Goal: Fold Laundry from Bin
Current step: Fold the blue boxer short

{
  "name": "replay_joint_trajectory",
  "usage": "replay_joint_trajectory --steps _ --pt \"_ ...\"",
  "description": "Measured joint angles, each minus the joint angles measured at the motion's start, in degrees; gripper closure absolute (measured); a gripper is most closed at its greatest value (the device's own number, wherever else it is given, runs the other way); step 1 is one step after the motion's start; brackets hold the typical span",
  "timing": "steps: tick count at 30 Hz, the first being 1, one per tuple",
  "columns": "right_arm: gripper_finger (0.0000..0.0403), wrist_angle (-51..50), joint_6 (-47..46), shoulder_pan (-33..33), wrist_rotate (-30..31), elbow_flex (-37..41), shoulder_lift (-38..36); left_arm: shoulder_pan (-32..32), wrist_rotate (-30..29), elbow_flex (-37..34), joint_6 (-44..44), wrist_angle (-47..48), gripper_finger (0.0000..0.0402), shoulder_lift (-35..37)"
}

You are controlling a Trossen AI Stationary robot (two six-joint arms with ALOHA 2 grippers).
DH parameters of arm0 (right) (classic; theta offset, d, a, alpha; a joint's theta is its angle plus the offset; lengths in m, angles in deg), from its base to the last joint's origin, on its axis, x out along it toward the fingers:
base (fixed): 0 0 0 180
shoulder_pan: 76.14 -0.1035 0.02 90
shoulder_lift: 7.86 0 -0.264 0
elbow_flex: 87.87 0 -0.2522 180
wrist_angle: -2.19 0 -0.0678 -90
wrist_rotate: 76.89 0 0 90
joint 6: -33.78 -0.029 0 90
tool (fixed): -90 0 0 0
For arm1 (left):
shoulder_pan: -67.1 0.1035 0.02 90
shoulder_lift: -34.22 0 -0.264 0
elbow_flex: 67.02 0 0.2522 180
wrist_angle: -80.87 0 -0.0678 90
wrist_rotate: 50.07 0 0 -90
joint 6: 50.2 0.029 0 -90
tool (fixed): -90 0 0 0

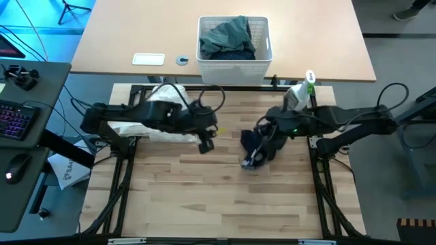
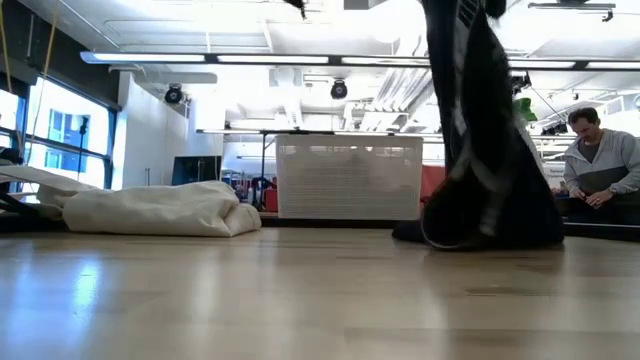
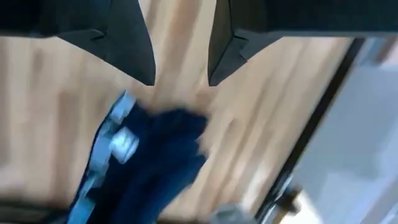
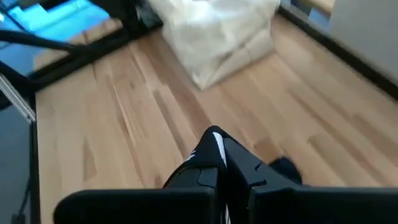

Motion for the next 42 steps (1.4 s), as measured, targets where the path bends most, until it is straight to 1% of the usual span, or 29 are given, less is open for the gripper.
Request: replay_joint_trajectory --steps 3,6,10,14,16,21,24,27,30,32,34,36,40,41,42 --pt "0.0402 -0.43 -2.67 -0.01 -0.73 0.9 1.7 -0.7 2.23 -4.21 -0.19 -12.03 0.0258 -0.88" --pt "0.0402 -0.6 -4.67 0.18 0.3 0.94 1.88 -1.71 2.87 -9.15 -0.71 -24.67 0.0256 -2.36" --pt "0.0403 -1.14 -5.81 1.54 1.72 -0.13 1.17 -3.03 2.41 -13.23 -2.42 -36.41 0.0256 -5.12" --pt "0.0403 -1.16 -4.32 2.83 2.09 -2.1 0.77 -3.74 1.82 -13.42 -3.63 -43.25 0.0256 -7.72" --pt "0.0403 -1.14 -3.28 3.31 2.0 -2.72 0.82 -3.79 2.05 -13.46 -5.97 -45.97 0.0255 -9.56" --pt "0.0403 -1.09 -1.73 3.88 2.0 -3.39 0.8 -2.06 4.75 -13.5 -9.21 -52.65 0.0248 -14.0" --pt "0.0403 -1.09 -1.77 3.86 1.98 -3.39 0.8 -0.69 4.17 -13.48 -11.25 -53.28 0.024 -15.69" --pt "0.0403 -1.09 -1.79 3.86 1.95 -3.39 0.8 0.25 2.32 -13.56 -12.18 -51.68 0.0237 -16.32" --pt "0.0403 -1.09 -1.87 3.73 1.81 -3.39 0.8 0.61 -3.49 -13.48 -13.93 -48.77 0.0241 -16.35" --pt "0.0403 -1.09 -2.33 3.73 1.47 -3.39 0.8 0.61 -6.6 -13.48 -14.04 -45.83 0.025 -16.35" --pt "0.0403 -1.14 -2.97 3.72 0.6 -3.39 0.8 0.57 -8.26 -13.48 -14.09 -43.23 0.0268 -16.39" --pt "0.0403 -1.26 -3.12 3.71 0.04 -3.39 0.8 0.57 -9.74 -13.48 -14.08 -40.25 0.0297 -16.39" --pt "0.0403 -2.4 -3.3 3.71 -0.56 -3.1 0.78 0.32 -13.8 -13.5 -14.8 -30.52 0.0381 -15.89" --pt "0.0403 -2.44 -3.3 3.71 -0.83 -2.56 0.75 0.28 -14.9 -13.5 -15.79 -28.07 0.0391 -15.67" --pt "0.0403 -2.6 -3.23 3.71 -1.05 -1.83 0.75 0.28 -15.48 -13.46 -17.04 -26.04 0.0392 -15.11"
